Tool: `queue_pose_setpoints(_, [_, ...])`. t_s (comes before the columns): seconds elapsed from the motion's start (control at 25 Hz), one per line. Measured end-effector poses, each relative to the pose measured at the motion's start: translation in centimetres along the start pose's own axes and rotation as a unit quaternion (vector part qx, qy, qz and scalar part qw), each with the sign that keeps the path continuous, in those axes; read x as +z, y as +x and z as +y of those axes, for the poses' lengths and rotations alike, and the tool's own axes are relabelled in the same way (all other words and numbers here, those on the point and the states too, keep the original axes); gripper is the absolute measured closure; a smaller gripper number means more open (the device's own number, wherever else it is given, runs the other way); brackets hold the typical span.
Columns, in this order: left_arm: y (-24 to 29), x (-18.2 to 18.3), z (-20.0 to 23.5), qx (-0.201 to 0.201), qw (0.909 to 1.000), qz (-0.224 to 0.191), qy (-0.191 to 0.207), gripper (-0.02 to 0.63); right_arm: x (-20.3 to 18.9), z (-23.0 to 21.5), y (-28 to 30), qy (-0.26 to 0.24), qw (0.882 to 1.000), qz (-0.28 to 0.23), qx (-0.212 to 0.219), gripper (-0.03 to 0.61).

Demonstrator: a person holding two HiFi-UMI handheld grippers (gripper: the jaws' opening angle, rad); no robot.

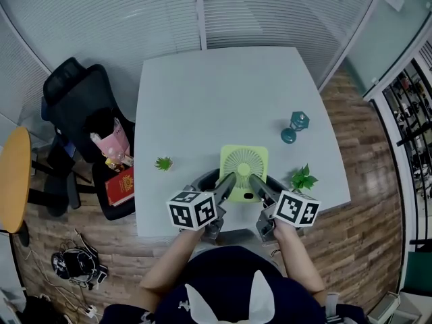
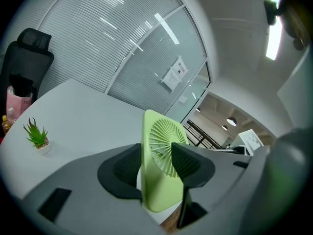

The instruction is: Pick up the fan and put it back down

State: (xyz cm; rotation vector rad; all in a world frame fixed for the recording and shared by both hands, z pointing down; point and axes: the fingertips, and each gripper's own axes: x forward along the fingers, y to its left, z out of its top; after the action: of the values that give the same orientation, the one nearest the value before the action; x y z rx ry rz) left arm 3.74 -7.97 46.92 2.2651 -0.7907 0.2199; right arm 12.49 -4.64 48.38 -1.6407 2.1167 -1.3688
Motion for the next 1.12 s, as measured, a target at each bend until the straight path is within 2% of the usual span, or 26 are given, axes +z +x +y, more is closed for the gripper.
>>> queue_pose_setpoints(0.36, [-2.6,-1.3,1.3,0.012,0.9999,0.002,-0.011,0.410,-2.6,1.5,0.3,-0.002,1.000,0.016,0.003,0.380])
queue_pose_setpoints(1.12, [-9.4,-2.1,6.6,0.078,0.9954,-0.026,-0.049,0.408,-8.0,6.3,4.4,-0.014,0.995,0.082,0.047,0.380])
